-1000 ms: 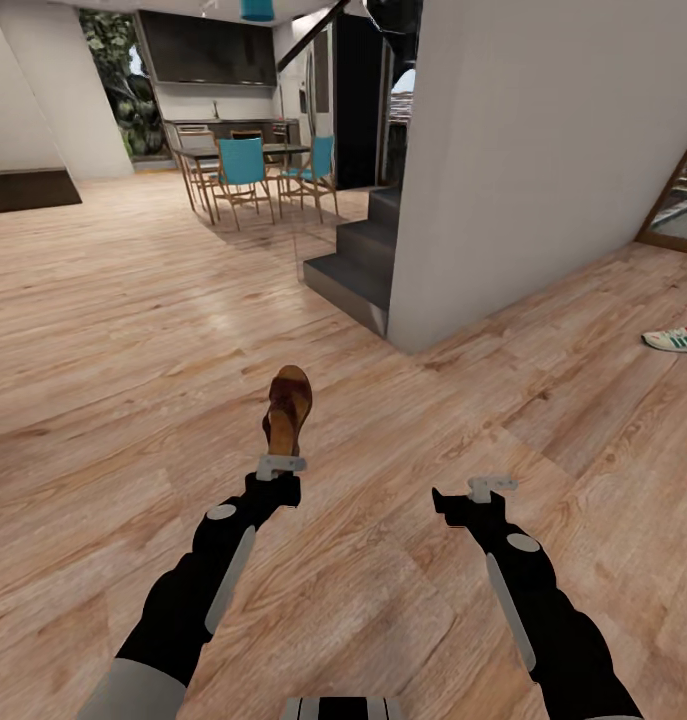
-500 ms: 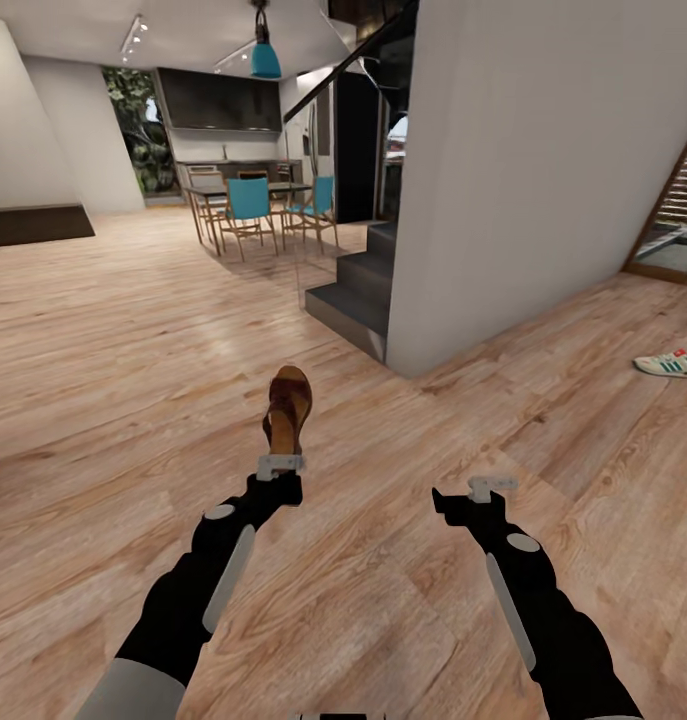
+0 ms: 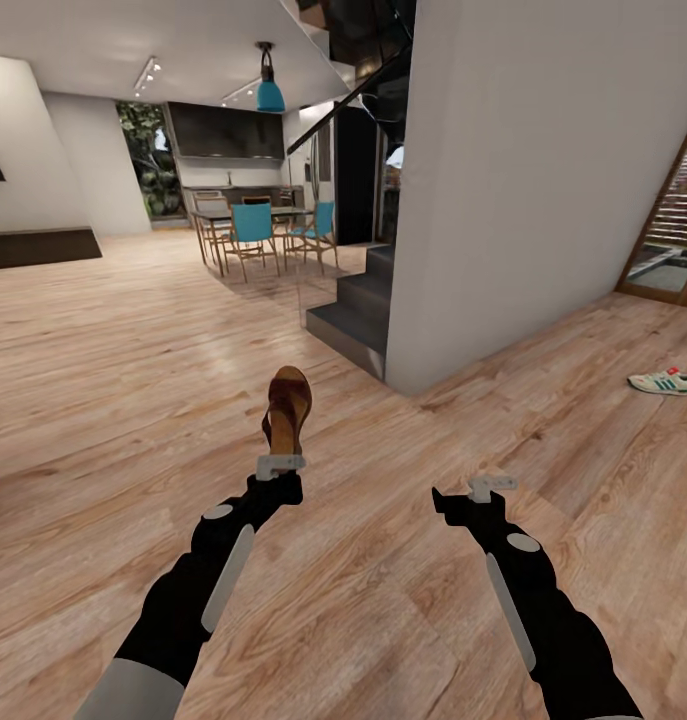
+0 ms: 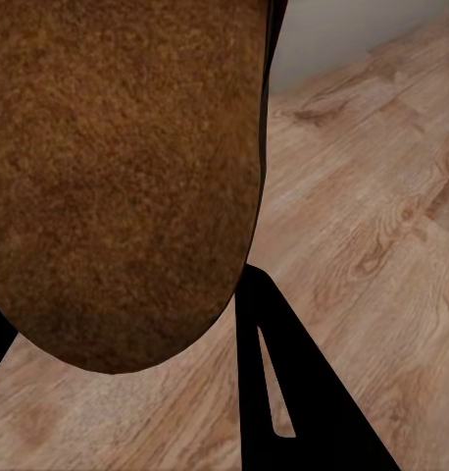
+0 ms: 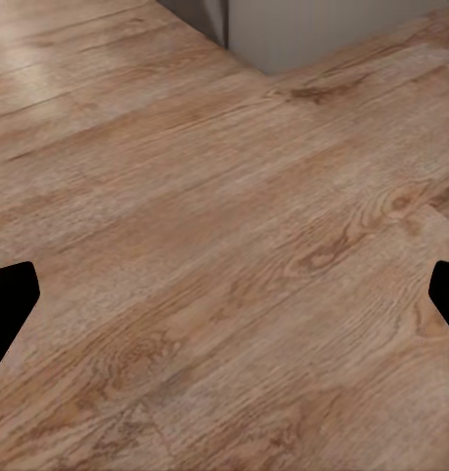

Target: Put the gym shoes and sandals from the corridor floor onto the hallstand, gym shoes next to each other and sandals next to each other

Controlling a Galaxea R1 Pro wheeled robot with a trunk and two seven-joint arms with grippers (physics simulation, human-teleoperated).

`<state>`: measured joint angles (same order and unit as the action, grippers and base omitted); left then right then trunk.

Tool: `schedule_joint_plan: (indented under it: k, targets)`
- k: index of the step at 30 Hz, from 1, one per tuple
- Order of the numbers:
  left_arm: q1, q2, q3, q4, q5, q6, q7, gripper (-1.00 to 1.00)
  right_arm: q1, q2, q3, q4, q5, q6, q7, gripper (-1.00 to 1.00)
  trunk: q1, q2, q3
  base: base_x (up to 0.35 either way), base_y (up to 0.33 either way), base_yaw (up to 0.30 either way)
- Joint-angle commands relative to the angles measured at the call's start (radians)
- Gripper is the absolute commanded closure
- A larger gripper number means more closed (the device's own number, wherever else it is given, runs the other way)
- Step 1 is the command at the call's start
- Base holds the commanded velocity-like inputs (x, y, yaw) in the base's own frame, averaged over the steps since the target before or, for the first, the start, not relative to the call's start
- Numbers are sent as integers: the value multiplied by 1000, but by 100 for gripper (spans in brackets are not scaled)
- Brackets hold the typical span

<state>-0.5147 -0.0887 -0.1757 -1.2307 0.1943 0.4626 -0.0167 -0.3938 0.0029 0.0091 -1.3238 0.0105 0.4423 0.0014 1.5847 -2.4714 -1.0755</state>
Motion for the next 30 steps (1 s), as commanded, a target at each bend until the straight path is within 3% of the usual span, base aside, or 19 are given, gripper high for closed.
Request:
schedule_joint_plan:
  k: [1, 8, 30]
  targets:
    - [-1, 0, 1, -1, 3, 5, -2, 100, 0, 0, 0, -1, 1, 6, 0, -100, 0, 0, -1, 0, 0, 0]
    - [0, 0, 1, -1, 3, 5, -2, 100, 0, 0, 0, -1, 0, 6, 0, -100, 0, 0, 0, 0, 0, -137]
    - [0, 0, 1, -1, 4, 5, -2, 100, 0, 0, 0, 0, 0, 6, 0, -100, 0, 0, 0, 0, 0, -286]
